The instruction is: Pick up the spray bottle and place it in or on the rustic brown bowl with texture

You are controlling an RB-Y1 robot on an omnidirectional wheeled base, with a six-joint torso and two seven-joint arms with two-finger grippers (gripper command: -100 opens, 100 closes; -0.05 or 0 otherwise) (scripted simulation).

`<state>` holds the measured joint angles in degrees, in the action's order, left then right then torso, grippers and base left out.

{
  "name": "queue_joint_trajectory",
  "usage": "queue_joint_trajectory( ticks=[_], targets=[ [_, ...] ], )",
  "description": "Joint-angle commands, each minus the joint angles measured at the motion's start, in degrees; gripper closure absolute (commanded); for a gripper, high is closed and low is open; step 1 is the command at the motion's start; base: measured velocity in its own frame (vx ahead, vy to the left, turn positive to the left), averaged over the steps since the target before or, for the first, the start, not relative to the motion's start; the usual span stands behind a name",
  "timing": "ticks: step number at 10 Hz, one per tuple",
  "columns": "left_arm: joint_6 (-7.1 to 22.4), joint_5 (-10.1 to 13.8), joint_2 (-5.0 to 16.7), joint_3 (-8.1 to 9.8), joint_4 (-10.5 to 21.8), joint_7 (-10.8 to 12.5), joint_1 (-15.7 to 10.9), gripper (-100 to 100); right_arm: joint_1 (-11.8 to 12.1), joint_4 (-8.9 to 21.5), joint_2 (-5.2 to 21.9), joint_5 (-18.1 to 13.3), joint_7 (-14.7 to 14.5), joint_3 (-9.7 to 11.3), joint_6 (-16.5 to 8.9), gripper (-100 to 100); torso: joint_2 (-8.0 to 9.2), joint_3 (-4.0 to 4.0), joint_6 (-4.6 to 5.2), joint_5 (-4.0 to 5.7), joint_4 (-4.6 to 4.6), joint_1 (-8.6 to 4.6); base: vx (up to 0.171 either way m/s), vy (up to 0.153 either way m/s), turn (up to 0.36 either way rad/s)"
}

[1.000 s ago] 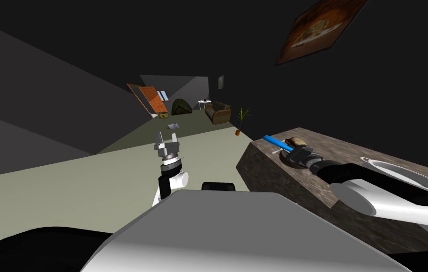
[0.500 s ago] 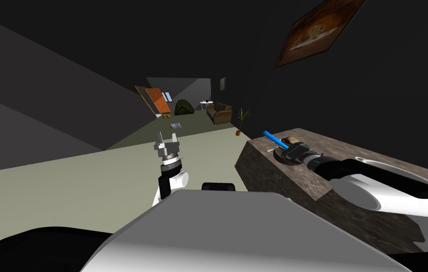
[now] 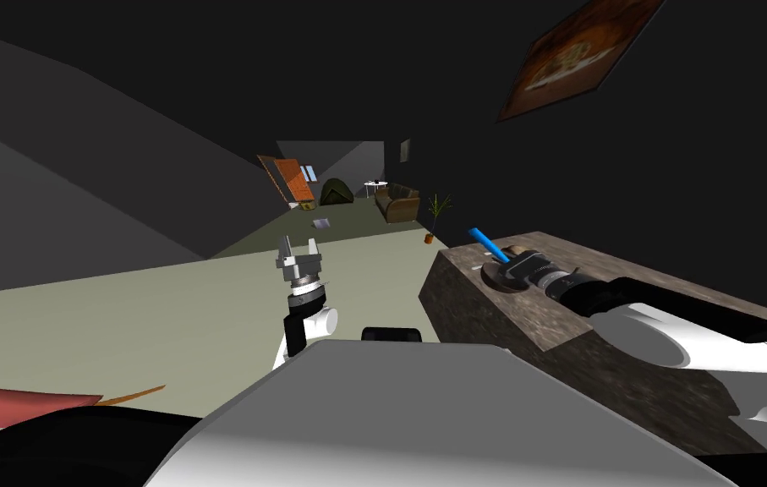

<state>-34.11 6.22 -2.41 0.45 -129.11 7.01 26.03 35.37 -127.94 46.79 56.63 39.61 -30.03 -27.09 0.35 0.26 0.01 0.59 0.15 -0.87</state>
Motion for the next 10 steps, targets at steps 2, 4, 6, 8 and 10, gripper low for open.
queue_joint_trajectory(
  ticks=[2,4,6,8,10],
  targets=[
    [0.0,0.0,0.0,0.0,0.0,0.0,0.0,0,-0.7,0.4,1.2,3.8,2.5,0.4,0.4,100,-0.07,-0.05,-0.06,-0.02,-0.03,0.0,-0.071,-0.113,0.107],
    [0.0,0.0,0.0,0.0,0.0,0.0,0.0,0,-1.4,0.9,2.3,6.7,4.5,0.8,0.8,100,-0.13,-0.11,-0.05,-0.01,-0.08,-0.08,-0.072,-0.134,0.098],
    [0.0,0.0,0.0,0.0,0.0,0.0,0.0,0,-2.0,1.3,3.4,9.4,6.5,1.2,1.2,100,-0.14,-0.13,-0.05,0.01,-0.11,-0.19,-0.078,-0.155,0.102],
    [0.0,0.0,0.0,0.0,0.0,0.0,0.0,0,-2.9,2.3,5.5,13.3,10.1,2.0,2.0,100,-0.23,-0.18,-0.05,0.0,-0.14,-0.12,-0.07,-0.164,0.149],
    [0.0,0.0,0.0,0.01,0.0,0.0,0.0,0,-3.3,2.8,6.5,16.3,11.8,2.4,2.4,100,-0.27,-0.21,-0.01,0.02,-0.16,-0.16,-0.069,-0.138,0.106]
  ],
)
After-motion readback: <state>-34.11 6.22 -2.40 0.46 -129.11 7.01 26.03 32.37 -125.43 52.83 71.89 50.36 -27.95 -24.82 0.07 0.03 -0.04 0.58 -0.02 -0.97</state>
